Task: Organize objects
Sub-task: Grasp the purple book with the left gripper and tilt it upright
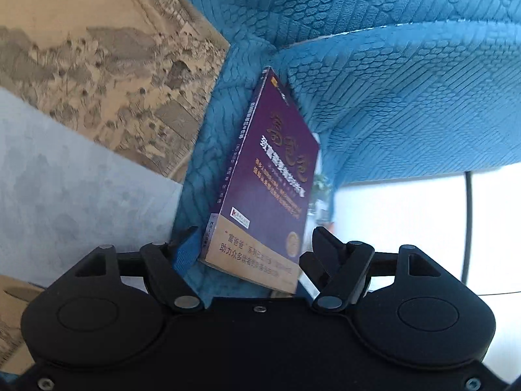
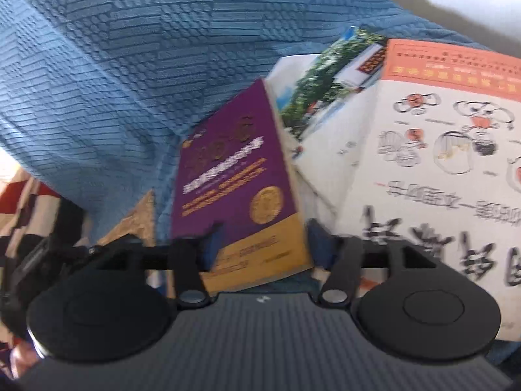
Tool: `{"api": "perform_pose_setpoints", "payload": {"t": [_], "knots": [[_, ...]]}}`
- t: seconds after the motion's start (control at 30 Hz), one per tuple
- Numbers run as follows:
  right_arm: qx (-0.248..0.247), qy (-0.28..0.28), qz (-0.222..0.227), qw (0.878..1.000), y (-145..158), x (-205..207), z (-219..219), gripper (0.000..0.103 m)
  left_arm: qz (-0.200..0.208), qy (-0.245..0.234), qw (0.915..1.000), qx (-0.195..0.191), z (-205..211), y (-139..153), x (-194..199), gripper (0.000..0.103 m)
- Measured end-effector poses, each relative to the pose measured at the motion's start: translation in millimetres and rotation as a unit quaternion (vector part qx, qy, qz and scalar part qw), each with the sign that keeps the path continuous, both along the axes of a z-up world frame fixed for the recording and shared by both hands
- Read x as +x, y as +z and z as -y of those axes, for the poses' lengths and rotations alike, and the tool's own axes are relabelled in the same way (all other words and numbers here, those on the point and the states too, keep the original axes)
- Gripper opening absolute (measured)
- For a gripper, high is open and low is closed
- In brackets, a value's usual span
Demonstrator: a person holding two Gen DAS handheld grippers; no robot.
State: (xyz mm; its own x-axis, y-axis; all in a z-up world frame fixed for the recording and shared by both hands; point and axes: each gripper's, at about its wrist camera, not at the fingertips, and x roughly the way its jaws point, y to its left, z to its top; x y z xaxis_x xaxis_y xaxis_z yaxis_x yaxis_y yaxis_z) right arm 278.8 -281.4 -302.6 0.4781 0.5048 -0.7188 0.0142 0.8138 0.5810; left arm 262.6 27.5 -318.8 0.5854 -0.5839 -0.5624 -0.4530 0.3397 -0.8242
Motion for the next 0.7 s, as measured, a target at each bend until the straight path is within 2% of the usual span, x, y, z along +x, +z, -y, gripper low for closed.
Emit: {"api": "perform_pose_setpoints", "payload": {"t": [0.03, 0.07, 0.17, 0.23, 0.37, 0.5, 0.57, 0.63, 0.7], "knots": [[0.006, -0.001, 0.006, 1.0, 2, -2, 0, 0.08, 0.004, 0.0, 0.9999, -0.009, 0, 0, -1, 0.072], [0.006, -0.005, 0.012, 1.0, 4, -3, 0, 0.082, 0.008, 0.001, 0.9998, -0.019, -1, 0, -2, 0.072], [0.002, -0.023, 0.025, 0.999, 10, -7, 4, 0.083, 0.012, 0.014, 0.9988, -0.046, 2, -1, -4, 0.071], [0.019, -0.039, 0.025, 0.999, 11, -9, 11, 0.083, 0.016, 0.023, 0.9981, -0.055, 1, 0, -4, 0.071], [0.081, -0.072, 0.004, 0.994, 4, -11, 26, 0.083, 0.031, 0.043, 0.9957, -0.076, -5, 6, -8, 0.071], [0.138, -0.1, -0.02, 0.985, -3, -12, 38, 0.083, 0.044, 0.049, 0.9911, -0.116, -7, 6, -8, 0.07], [0.156, -0.106, -0.032, 0.981, -4, -16, 39, 0.083, 0.049, 0.041, 0.988, -0.141, -3, 4, -7, 0.065], [0.205, -0.099, -0.057, 0.972, -13, -18, 38, 0.083, 0.062, 0.025, 0.9833, -0.169, 4, 3, -4, 0.055], [0.247, -0.099, -0.076, 0.961, -22, -21, 32, 0.083, 0.072, 0.012, 0.9823, -0.172, 11, 7, 0, 0.055]]}}
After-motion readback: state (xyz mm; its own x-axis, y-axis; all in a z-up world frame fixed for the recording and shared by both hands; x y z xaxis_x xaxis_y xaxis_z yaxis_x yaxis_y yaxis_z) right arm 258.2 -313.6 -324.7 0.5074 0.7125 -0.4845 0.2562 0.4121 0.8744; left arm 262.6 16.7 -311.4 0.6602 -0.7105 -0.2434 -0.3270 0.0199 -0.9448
